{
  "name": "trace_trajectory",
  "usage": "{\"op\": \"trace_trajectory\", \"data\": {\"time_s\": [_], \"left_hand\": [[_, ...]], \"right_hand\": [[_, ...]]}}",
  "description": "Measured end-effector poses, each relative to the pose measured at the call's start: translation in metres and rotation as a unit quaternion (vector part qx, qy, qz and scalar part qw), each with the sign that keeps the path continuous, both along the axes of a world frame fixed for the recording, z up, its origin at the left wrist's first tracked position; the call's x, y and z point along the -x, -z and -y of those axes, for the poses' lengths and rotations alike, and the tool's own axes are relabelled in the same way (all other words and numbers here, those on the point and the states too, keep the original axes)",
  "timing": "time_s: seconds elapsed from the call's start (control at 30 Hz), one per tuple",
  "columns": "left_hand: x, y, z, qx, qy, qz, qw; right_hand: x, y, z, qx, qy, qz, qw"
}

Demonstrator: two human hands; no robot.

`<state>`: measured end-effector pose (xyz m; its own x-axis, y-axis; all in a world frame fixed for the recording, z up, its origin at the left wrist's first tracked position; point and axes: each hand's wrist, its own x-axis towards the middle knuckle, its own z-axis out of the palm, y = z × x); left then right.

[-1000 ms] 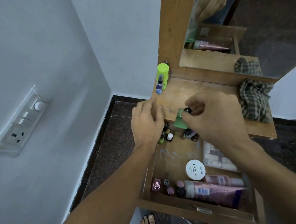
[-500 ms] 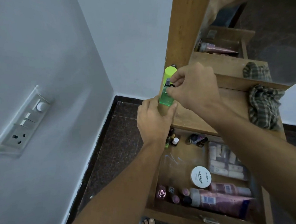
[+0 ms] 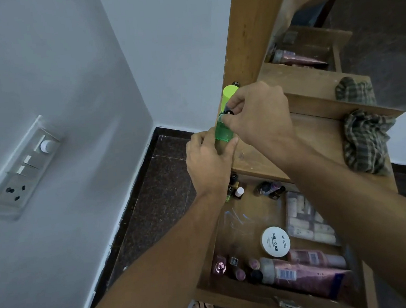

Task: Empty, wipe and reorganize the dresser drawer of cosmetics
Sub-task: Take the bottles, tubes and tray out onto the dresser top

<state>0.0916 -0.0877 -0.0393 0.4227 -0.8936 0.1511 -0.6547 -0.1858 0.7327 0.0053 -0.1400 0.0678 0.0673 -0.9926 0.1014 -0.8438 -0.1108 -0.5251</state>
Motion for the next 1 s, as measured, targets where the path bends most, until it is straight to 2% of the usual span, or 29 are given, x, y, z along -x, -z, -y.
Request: {"op": "trace_trajectory", "data": {"time_s": [0.13,0.3,0.37,0.47,0.57,0.77,1.0], "left_hand": [[-0.001,0.002,0.0,0.001,-0.001,0.005,1.0],[0.0,0.001,-0.002,0.001,0.003,0.009,1.0],[-0.003,0.001,-0.004,-0.005,0.011,-0.001,1.0],[-0.008,0.003,-0.012,-0.005,0.025,-0.039,0.999],[-0.008,0.004,-0.024,0.007,0.03,-0.058,0.998],[-0.006,0.003,-0.034,0.019,0.031,-0.068,0.997],[-0.006,0.006,-0.035,0.026,0.036,-0.072,0.996]], "right_hand": [[0.009,-0.003,-0.01,0.036,-0.006,0.0,0.999],[0.036,0.011,-0.066,0.106,0.055,0.092,0.989],[0.045,0.035,-0.097,0.076,0.071,0.092,0.99],[0.05,0.078,-0.129,-0.053,0.059,0.068,0.995],[0.045,0.106,-0.131,-0.117,0.039,0.023,0.992],[0.039,0.128,-0.109,-0.121,0.047,-0.056,0.99],[0.039,0.128,-0.103,-0.098,0.027,-0.057,0.993]]}}
